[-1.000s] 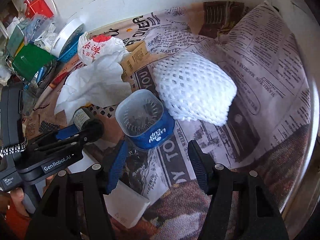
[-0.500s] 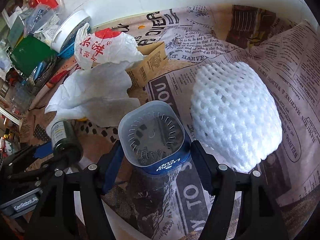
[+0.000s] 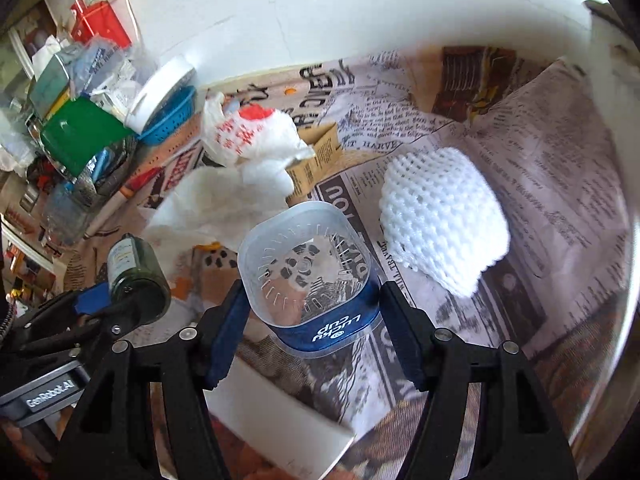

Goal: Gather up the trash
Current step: 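Lift and carry the spray bottle and cup down over the white bin, then open both tools to drop the spray bottle and cup into the bin, then raise both empty tools back up toward the counter, then reach the left tool toward the white tissues while the right tool reaches the white card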

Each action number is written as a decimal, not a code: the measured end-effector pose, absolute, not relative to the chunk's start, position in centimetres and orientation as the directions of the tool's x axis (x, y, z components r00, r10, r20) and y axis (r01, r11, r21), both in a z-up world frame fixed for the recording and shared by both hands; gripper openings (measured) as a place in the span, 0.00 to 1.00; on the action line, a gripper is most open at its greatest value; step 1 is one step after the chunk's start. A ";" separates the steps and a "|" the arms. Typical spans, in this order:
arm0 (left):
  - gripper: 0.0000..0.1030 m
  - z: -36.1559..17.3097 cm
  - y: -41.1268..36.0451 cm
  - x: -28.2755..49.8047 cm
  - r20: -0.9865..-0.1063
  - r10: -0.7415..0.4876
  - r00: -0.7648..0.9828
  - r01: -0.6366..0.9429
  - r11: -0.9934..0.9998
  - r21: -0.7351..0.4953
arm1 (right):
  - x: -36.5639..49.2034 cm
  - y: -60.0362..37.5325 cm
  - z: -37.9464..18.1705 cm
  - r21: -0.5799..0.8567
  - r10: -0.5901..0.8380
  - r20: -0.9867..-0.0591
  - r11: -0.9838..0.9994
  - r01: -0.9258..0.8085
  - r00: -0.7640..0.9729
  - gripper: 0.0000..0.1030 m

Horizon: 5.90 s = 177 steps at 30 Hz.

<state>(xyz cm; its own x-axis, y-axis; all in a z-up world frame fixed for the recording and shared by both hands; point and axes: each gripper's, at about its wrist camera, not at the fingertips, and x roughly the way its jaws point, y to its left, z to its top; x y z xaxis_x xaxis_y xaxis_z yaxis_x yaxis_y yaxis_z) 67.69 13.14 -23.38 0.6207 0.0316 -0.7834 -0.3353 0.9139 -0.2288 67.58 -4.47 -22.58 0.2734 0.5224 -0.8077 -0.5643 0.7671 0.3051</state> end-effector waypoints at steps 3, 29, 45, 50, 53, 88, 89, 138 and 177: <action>0.55 -21.7 13.1 65.9 -0.756 0.016 0.654 -0.301 0.922 -0.241 | 65.7 -5.3 -19.9 0.299 0.525 -0.783 0.789 -0.537 0.334 0.61; 0.55 -15.0 15.6 38.8 -0.664 -0.133 0.735 0.021 0.984 -0.174 | 37.5 -6.8 -10.4 0.307 0.410 -0.651 0.912 -0.272 0.639 0.61; 0.55 -27.2 11.4 36.9 -0.807 -0.152 0.571 -0.057 0.973 -0.223 | 34.5 -8.6 -20.0 0.263 0.364 -0.803 0.927 -0.266 0.473 0.61; 0.55 -33.9 10.0 37.0 -0.840 -0.128 0.527 -0.138 0.963 -0.233 | 34.7 -9.5 -26.1 0.260 0.366 -0.836 0.920 -0.292 0.409 0.61; 0.55 -38.4 9.3 36.7 -0.856 -0.125 0.501 -0.182 0.952 -0.246 | 35.1 -9.9 -30.2 0.261 0.366 -0.858 0.915 -0.309 0.360 0.61; 0.60 -63.5 5.6 40.4 -0.930 -0.186 0.318 -0.231 0.936 -0.266 | 37.9 -11.6 -51.4 0.280 0.354 -0.915 0.902 -0.328 0.194 0.64; 0.60 -63.2 5.4 40.5 -0.930 -0.189 0.316 -0.230 0.936 -0.268 | 37.9 -11.5 -51.2 0.275 0.351 -0.915 0.904 -0.328 0.199 0.64; 0.87 -7.7 12.7 34.3 -0.574 -0.100 0.813 0.014 0.988 -0.152 | 30.5 -8.0 -6.9 0.175 0.306 -0.663 0.951 -0.257 0.683 0.72; 0.88 -18.6 13.1 57.7 -0.832 0.216 0.511 -0.446 0.894 -0.041 | 62.8 -5.2 -27.7 0.368 0.492 -0.866 0.746 -0.554 0.086 0.75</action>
